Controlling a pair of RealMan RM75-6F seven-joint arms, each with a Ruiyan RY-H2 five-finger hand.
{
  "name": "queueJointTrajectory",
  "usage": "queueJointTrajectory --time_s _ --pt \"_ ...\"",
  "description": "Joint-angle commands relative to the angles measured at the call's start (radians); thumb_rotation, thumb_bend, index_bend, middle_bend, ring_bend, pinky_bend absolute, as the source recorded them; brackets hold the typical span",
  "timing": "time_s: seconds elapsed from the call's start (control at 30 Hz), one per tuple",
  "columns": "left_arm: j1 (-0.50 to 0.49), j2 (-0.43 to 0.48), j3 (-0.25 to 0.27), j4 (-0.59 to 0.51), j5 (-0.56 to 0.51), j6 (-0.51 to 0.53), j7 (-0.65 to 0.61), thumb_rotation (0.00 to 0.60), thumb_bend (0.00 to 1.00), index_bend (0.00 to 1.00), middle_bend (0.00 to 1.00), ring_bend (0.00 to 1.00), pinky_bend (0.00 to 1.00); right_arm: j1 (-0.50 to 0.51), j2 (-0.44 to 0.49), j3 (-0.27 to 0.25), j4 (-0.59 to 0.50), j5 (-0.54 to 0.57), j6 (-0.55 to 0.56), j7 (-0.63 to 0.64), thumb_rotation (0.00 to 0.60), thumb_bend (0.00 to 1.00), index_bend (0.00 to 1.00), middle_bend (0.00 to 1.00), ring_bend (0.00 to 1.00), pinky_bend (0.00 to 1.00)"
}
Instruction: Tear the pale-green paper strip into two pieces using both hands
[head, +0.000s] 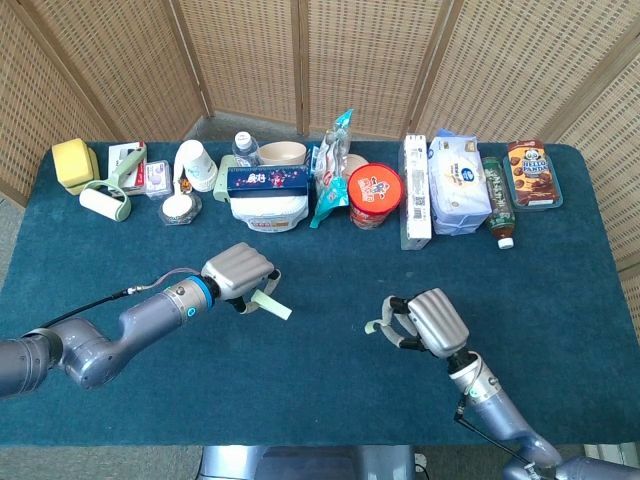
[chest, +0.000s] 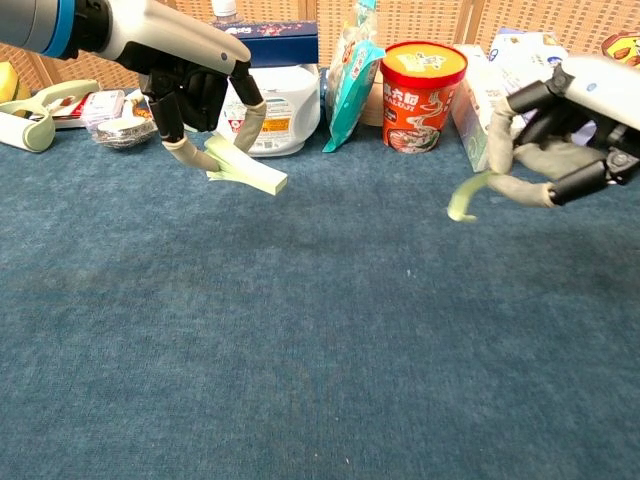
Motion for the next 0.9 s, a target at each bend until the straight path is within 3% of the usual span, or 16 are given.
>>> queueJointTrajectory --time_s 0.03,0.17,0.23,0.43,0.9 --pt "0.016 -0.009 0.000 0.001 0.004 0.017 0.008 0.600 0.46 0.75 1.00 1.00 0.97 -0.001 0.024 -0.012 0.004 0.002 -0.021 0.007 0.600 0.52 0.62 0.87 0.89 0.79" --pt "0.029 -0.020 -0.002 0.003 0.001 0.033 0.021 0.600 0.46 0.74 1.00 1.00 0.97 0.001 0.049 -0.022 0.011 0.010 -0.049 0.005 0.600 0.52 0.46 0.67 0.71 0.66" --pt "0.034 -0.024 -0.004 0.004 0.001 0.040 0.028 0.600 0.46 0.73 1.00 1.00 0.97 0.001 0.056 -0.022 0.010 0.013 -0.055 0.014 0.600 0.52 0.37 0.57 0.61 0.55" --pt "0.047 -0.029 -0.015 0.003 -0.002 0.053 0.045 0.600 0.44 0.64 0.99 0.99 0.97 0.002 0.060 -0.022 0.013 0.016 -0.066 0.023 0.600 0.47 0.27 0.42 0.38 0.39" --pt "0.066 -0.038 -0.031 -0.002 -0.004 0.056 0.070 0.600 0.41 0.60 0.92 0.94 0.97 -0.001 0.069 -0.021 0.011 0.018 -0.075 0.037 0.600 0.42 0.19 0.30 0.23 0.30"
